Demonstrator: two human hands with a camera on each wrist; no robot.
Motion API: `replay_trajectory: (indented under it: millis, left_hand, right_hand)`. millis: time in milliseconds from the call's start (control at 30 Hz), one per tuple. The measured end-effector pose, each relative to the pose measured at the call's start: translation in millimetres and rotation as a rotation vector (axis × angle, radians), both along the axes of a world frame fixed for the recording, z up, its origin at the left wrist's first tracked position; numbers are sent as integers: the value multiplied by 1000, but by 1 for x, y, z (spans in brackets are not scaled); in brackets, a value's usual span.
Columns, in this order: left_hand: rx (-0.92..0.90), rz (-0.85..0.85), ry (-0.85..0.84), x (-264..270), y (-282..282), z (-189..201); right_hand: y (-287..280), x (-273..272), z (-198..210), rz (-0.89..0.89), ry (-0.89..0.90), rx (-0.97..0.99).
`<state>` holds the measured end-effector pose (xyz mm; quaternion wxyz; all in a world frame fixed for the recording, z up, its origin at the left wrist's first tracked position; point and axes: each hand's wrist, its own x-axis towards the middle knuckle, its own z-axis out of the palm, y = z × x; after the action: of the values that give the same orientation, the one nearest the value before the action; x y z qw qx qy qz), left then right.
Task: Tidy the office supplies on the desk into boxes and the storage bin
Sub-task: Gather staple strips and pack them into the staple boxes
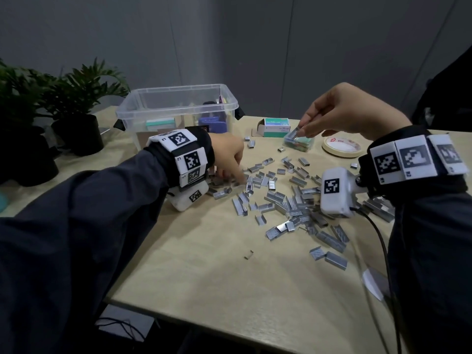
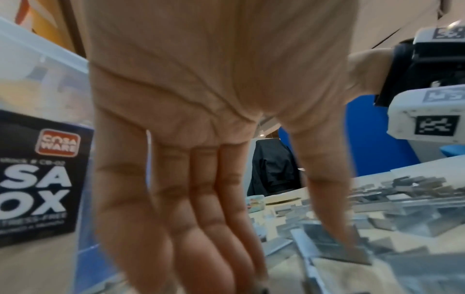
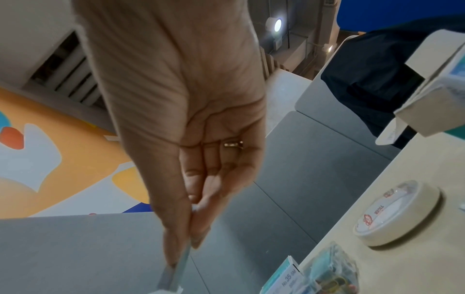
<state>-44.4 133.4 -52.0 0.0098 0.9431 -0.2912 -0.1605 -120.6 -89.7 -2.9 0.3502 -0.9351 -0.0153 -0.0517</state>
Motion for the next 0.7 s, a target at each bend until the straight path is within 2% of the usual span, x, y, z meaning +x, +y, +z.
replay_trajectory:
  millis: [67, 233, 300, 367, 467, 533, 700]
  left_hand:
    - [32, -6, 69, -3, -3, 0]
    - [18, -2, 71, -4, -3, 7]
    - [-202, 68, 157, -2, 0, 14]
    - [-544, 126, 326, -2, 3, 22]
    - [-922, 136, 476, -4, 2, 28]
    - [-1046, 159, 509, -7, -1, 24]
    - [-1219, 220, 559, -13, -7, 10]
  right_hand:
    - [-2, -1, 1, -13, -14, 20]
    - [0, -5, 2, -58, -186, 155]
    - [-2, -4, 1, -88, -241, 201]
    - [-5, -1, 0, -123, -268, 196]
    - [-5, 0, -2, -92, -227, 198]
    - [-2, -1, -2, -39, -201, 264]
    - [8, -3, -4, 94, -48, 386]
